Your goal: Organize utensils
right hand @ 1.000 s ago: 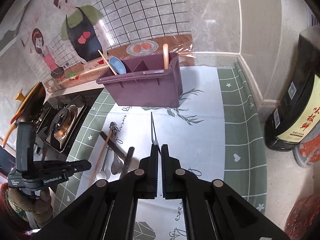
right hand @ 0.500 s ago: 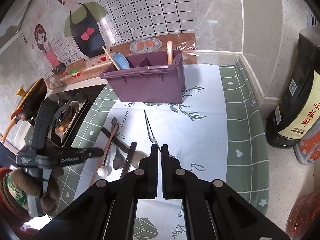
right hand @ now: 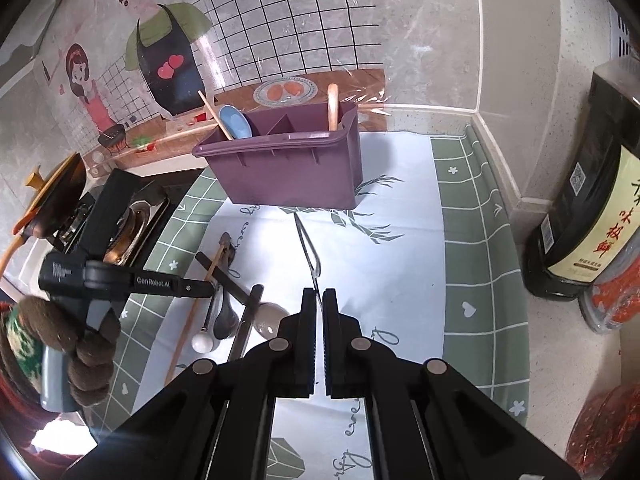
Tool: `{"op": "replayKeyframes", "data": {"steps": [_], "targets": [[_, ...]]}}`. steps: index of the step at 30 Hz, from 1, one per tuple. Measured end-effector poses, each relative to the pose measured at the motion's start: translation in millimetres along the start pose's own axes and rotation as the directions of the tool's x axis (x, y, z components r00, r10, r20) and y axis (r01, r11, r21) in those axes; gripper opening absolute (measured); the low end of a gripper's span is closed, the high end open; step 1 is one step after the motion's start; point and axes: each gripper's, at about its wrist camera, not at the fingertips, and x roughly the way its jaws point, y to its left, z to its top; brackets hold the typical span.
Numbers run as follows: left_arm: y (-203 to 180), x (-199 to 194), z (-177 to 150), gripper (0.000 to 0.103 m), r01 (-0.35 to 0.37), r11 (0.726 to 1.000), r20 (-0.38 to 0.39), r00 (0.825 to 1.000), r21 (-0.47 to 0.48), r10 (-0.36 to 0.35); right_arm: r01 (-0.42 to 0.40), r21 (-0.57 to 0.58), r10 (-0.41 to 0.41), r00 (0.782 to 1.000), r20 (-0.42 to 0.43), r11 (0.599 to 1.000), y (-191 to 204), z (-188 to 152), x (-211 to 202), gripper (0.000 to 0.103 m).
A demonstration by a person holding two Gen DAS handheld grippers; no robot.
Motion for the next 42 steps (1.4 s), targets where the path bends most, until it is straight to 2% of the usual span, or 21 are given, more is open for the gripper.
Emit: {"op": "replayKeyframes", "data": {"steps": [3, 6, 11, 17, 21, 22, 23, 25, 26, 29, 33, 36, 39, 42], "targets": [[-12.0, -4.2, -10.0, 0.005, -0.041, 0.997, 0.079, 0.996, 0.064, 0.036, 0.021, -0.015, -0.021, 0.999, 0.029, 1.000, 3.3, 4.3, -2.5, 0.003], [-22.6, -24.8, -29.1, 0.005, -0.009, 0.991, 0.187, 0.982, 0.132, -0.016, 0.005, -0.011, -0.005, 0.999, 0.053, 1.000, 3.5, 8.7, -9.1, 0.003], [-34.6, -69.8, -48.4, 0.005, -0.021, 0.979, 0.348, 0.936, 0.202, -0.051, -0.002, -0.036, 0.005, 0.996, 0.087, 0.999, 9.4, 15.5, -19.6, 0.003], [-31.4, -95.5, -45.0, 0.005, -0.013, 0.984, 0.393, 0.917, 0.177, -0.059, -0.007, -0.019, 0.009, 0.997, 0.080, 1.000, 5.2, 16.6, -17.2, 0.003], [-29.1, -113.3, -46.1, 0.005, 0.003, 0.986, 0.423, 0.903, 0.168, -0.074, -0.016, -0.074, 0.020, 0.998, 0.057, 0.997, 10.4, 16.1, -13.5, 0.003], [-29.2, -114.8, -48.0, 0.005, 0.001, 0.986, 0.429, 0.900, 0.166, -0.073, -0.003, -0.084, 0.007, 0.999, 0.050, 0.996, 10.3, 14.2, -10.3, 0.010], [-26.1, -118.5, -48.6, 0.005, -0.001, 0.987, 0.438, 0.896, 0.159, -0.069, 0.001, -0.100, 0.001, 1.000, 0.024, 0.995, 10.3, 11.9, -4.2, 0.028], [-19.5, -124.0, -49.6, 0.005, -0.003, 0.989, 0.446, 0.893, 0.146, -0.063, -0.006, -0.129, 0.004, 1.000, -0.016, 0.992, 10.0, 6.4, 7.8, 0.058], [-14.9, -127.3, -50.9, 0.005, -0.011, 0.991, 0.453, 0.890, 0.135, -0.052, 0.003, -0.141, -0.007, 1.000, -0.025, 0.990, 10.6, 4.0, 13.0, 0.061], [-2.1, -135.6, -54.6, 0.005, -0.013, 0.993, 0.472, 0.881, 0.114, -0.043, -0.013, -0.184, -0.003, 0.996, -0.085, 0.983, 15.7, 2.3, 30.9, 0.060], [21.8, -145.8, -56.2, 0.005, 0.047, 0.997, 0.478, 0.875, 0.068, -0.074, -0.014, -0.258, -0.024, 0.990, -0.142, 0.966, 26.0, 4.7, 55.9, 0.060], [40.2, -154.9, -55.5, 0.005, 0.085, 0.996, 0.495, 0.865, 0.021, -0.085, 0.004, -0.182, -0.040, 0.981, -0.191, 0.983, 20.1, 10.0, 79.3, 0.060], [52.6, -163.8, -55.7, 0.005, 0.071, 0.997, 0.521, 0.852, -0.014, -0.053, 0.050, -0.030, -0.056, 0.974, -0.220, 0.998, 13.3, 11.3, 94.3, 0.060], [61.9, -165.7, -54.9, 0.005, 0.066, 0.997, 0.531, 0.847, -0.038, -0.036, 0.075, 0.141, -0.046, 0.979, -0.200, 0.987, 14.1, 7.7, 89.7, 0.060]]}}
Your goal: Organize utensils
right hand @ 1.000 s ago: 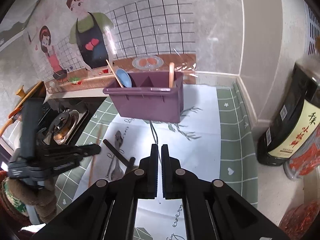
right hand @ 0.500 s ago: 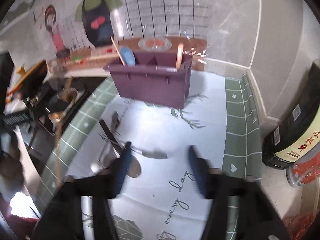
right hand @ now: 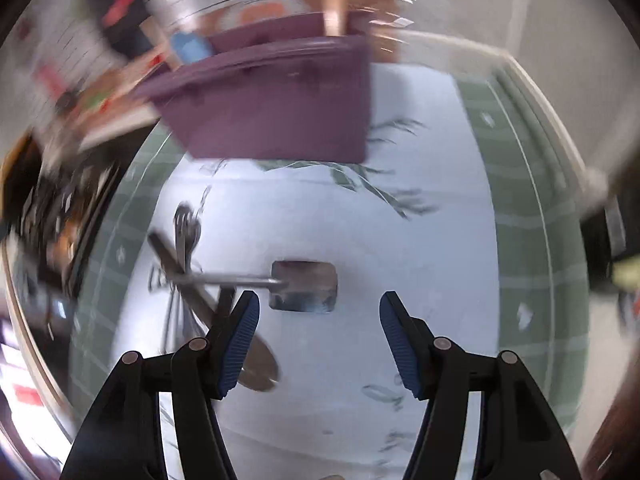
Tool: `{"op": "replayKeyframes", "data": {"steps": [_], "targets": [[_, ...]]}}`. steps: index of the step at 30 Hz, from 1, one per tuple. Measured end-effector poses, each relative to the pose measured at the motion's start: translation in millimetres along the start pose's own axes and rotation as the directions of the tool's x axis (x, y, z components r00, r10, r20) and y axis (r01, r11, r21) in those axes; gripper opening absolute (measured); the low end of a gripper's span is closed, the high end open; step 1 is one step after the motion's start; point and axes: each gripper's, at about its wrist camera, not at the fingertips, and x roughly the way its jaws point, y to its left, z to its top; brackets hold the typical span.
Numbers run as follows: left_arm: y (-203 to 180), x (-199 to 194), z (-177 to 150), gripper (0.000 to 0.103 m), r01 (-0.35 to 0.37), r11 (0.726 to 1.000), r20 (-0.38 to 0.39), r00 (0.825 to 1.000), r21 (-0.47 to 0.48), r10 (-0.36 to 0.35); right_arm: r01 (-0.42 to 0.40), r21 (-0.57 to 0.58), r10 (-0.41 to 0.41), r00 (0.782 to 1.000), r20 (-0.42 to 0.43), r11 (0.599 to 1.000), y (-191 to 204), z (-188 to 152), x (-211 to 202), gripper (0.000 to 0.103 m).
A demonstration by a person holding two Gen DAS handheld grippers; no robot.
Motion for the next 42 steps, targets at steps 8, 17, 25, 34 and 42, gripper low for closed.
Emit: {"op": "replayKeyframes", "data": {"steps": [8, 17, 25, 34, 42], "targets": [[5.3, 7.5, 3.6, 0.005, 0.021, 1.000, -0.016, 1.000, -0.018, -0.021, 0.107, -0.234, -0.086, 0.991, 0.099, 0.966, 79.7, 14.3, 20.6, 0.000], [6.0, 11.0, 0.9, 0.005, 0.021, 1.000, -0.036, 0.999, -0.023, -0.022, 0.046, -0.421, -0.069, 0.997, -0.040, 0.906, 51.7, -18.2, 10.4, 0.001], [1.3, 13.0, 1.5, 0.005, -0.020, 1.000, 0.003, 1.000, -0.008, 0.020, -0.067, 0.008, 0.068, 0.993, -0.096, 0.998, -6.1, -5.3, -8.6, 0.024], [22.3, 10.9, 2.9, 0.005, -0.022, 0.999, -0.010, 1.000, -0.029, 0.022, -0.039, 0.269, 0.066, 0.994, -0.092, 0.962, 11.5, 17.5, 32.0, 0.043], [45.8, 19.5, 1.5, 0.005, -0.002, 0.998, -0.038, 0.999, -0.070, -0.001, 0.227, 0.203, -0.222, 0.974, -0.051, 0.952, 38.9, 51.9, 61.3, 0.065]]}}
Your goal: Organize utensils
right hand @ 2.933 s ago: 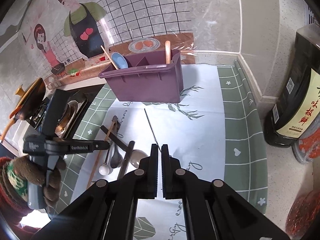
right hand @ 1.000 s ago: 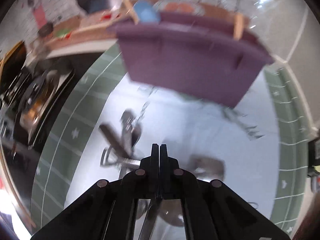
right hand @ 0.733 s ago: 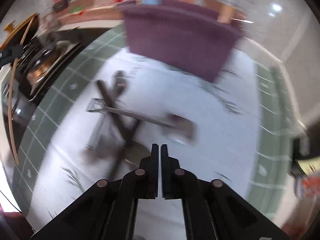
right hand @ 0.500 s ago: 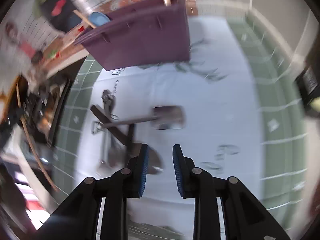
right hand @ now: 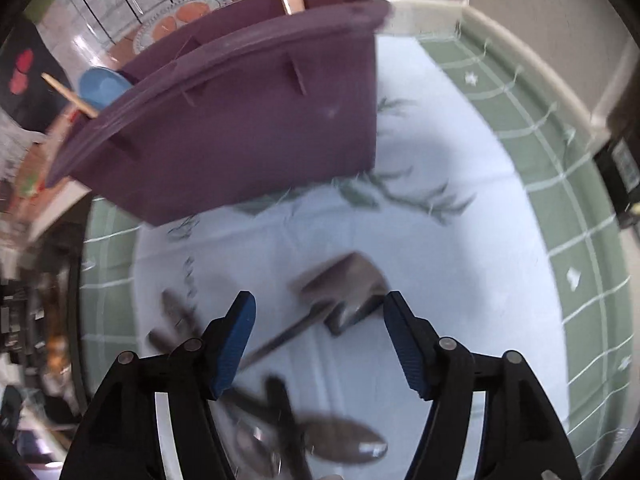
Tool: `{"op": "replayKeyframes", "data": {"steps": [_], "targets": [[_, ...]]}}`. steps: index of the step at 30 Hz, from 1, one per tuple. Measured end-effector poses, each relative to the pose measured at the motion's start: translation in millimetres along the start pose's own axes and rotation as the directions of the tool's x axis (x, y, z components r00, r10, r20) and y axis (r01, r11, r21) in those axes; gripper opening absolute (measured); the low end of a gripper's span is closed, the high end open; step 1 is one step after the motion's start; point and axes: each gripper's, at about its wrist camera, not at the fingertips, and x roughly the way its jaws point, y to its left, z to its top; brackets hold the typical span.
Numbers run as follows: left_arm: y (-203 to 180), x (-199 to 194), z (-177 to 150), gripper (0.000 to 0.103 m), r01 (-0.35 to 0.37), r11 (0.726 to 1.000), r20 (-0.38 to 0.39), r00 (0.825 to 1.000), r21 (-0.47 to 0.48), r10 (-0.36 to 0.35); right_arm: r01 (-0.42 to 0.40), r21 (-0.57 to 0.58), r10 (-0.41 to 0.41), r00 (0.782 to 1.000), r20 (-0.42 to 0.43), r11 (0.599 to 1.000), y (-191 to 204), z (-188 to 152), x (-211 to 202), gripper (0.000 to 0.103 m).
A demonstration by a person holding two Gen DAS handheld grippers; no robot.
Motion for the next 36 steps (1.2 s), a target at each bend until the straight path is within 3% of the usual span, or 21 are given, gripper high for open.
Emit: {"op": "replayKeyframes", "data": {"steps": [4, 6, 8, 13, 15, 18, 21, 26, 28, 30, 34, 36], "targets": [[-0.7, 5.7, -1.2, 0.005, 0.015, 1.000, -0.010, 1.000, 0.017, -0.015, 0.070, -0.026, -0.069, 0.997, 0.042, 0.997, 19.1, 3.6, 7.8, 0.062], [-3.0, 7.4, -0.8, 0.005, 0.025, 0.999, -0.014, 1.000, 0.026, -0.025, 0.071, -0.091, -0.064, 0.994, 0.084, 0.993, 33.2, 1.3, 8.4, 0.044], [-6.1, 8.6, 0.0, 0.005, 0.033, 0.999, -0.017, 0.999, 0.036, -0.032, 0.049, -0.167, -0.032, 0.994, 0.107, 0.985, 44.4, -1.8, 7.2, 0.000], [-22.5, 9.4, 2.1, 0.005, 0.049, 0.996, -0.017, 0.999, 0.081, -0.048, 0.006, -0.287, 0.063, 0.971, 0.229, 0.958, 42.8, -12.3, -21.6, 0.000], [-28.9, 9.5, 3.5, 0.005, 0.058, 0.994, -0.019, 0.998, 0.090, -0.056, -0.039, -0.297, 0.110, 0.968, 0.227, 0.954, 32.2, -12.1, -35.3, 0.000], [-35.0, 7.0, 6.9, 0.005, 0.065, 0.994, -0.011, 0.998, 0.089, -0.064, -0.186, -0.218, 0.209, 0.974, 0.088, 0.958, 4.7, -8.0, -44.8, 0.007], [-38.6, 6.7, 9.7, 0.005, 0.067, 0.993, -0.002, 0.998, 0.092, -0.067, -0.285, -0.073, 0.281, 0.958, -0.055, 0.956, -20.3, -7.5, -32.7, 0.025], [-37.0, 6.9, 10.5, 0.005, 0.063, 0.993, -0.006, 0.998, 0.101, -0.062, -0.234, 0.107, 0.244, 0.965, -0.091, 0.966, -9.9, -26.4, -11.1, 0.042], [-34.2, 6.8, 10.9, 0.005, 0.063, 0.993, -0.010, 0.998, 0.105, -0.062, -0.210, 0.184, 0.225, 0.972, -0.066, 0.960, -7.0, -25.9, -12.2, 0.048], [-30.2, 7.1, 11.9, 0.005, 0.072, 0.992, -0.014, 0.997, 0.103, -0.071, -0.154, 0.222, 0.172, 0.983, -0.060, 0.963, 2.7, -23.9, -11.0, 0.049], [-23.5, 8.6, 13.5, 0.005, 0.085, 0.992, -0.015, 0.996, 0.090, -0.084, -0.038, 0.135, 0.043, 0.998, -0.036, 0.990, 37.0, -21.3, -7.3, 0.052], [-20.0, 10.1, 13.4, 0.005, 0.088, 0.993, -0.018, 0.996, 0.080, -0.087, 0.016, 0.042, -0.016, 1.000, 0.002, 0.999, 55.6, -26.0, -6.8, 0.047]]}}
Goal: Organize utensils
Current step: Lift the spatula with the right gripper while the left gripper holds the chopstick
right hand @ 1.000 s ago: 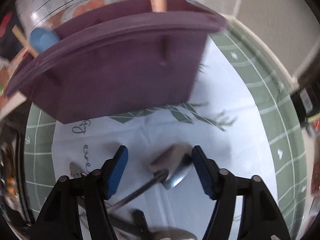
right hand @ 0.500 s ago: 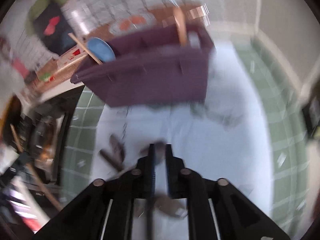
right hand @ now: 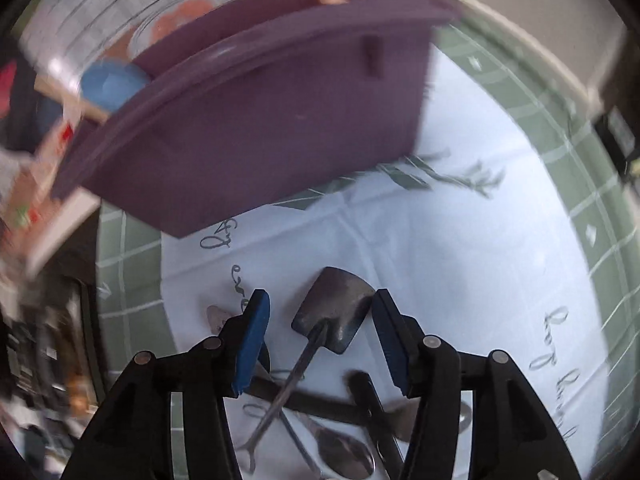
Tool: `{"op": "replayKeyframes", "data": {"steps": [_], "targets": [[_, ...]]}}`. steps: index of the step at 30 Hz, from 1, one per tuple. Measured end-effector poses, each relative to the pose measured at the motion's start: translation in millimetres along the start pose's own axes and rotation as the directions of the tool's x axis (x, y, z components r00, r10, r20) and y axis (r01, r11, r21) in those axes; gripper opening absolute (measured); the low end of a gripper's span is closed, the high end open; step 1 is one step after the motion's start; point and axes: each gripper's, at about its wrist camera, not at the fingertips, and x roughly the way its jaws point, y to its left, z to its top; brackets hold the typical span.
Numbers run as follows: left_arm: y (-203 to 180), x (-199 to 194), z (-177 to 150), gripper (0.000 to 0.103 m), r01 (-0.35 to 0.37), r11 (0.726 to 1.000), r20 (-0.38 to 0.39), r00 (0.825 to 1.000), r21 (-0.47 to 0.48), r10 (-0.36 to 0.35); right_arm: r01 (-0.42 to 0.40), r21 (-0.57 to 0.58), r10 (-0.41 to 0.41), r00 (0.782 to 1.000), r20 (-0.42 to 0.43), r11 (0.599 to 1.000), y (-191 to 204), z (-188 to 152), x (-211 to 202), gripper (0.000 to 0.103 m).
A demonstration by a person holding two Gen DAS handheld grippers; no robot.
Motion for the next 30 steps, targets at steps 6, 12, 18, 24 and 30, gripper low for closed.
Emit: {"op": "replayKeyframes", "data": {"steps": [6, 12, 18, 24, 30], "targets": [[2.3, -5.4, -2.5, 0.005, -0.016, 1.000, 0.003, 1.000, -0.003, 0.016, 0.005, -0.320, 0.031, 0.994, 0.107, 0.948, 16.8, -25.1, -9.4, 0.033], [-7.1, -7.6, -6.1, 0.005, -0.009, 1.000, 0.005, 1.000, 0.008, 0.009, -0.050, -0.462, 0.161, 0.966, 0.204, 0.885, -22.0, -33.3, -65.4, 0.003], [-30.2, -4.1, -6.4, 0.005, 0.009, 0.999, -0.008, 1.000, 0.036, -0.009, -0.125, -0.461, 0.249, 0.943, 0.220, 0.878, -59.6, -31.6, -102.5, 0.002], [-44.1, -2.7, -7.0, 0.005, -0.004, 0.998, -0.014, 1.000, 0.055, 0.005, -0.175, -0.377, 0.233, 0.966, 0.112, 0.909, -62.8, -11.4, -71.4, 0.029], [-39.3, -7.9, -7.8, 0.005, -0.024, 0.998, 0.002, 1.000, 0.063, 0.024, -0.190, -0.169, 0.194, 0.981, 0.002, 0.967, -38.3, -7.2, -20.9, 0.037]]}}
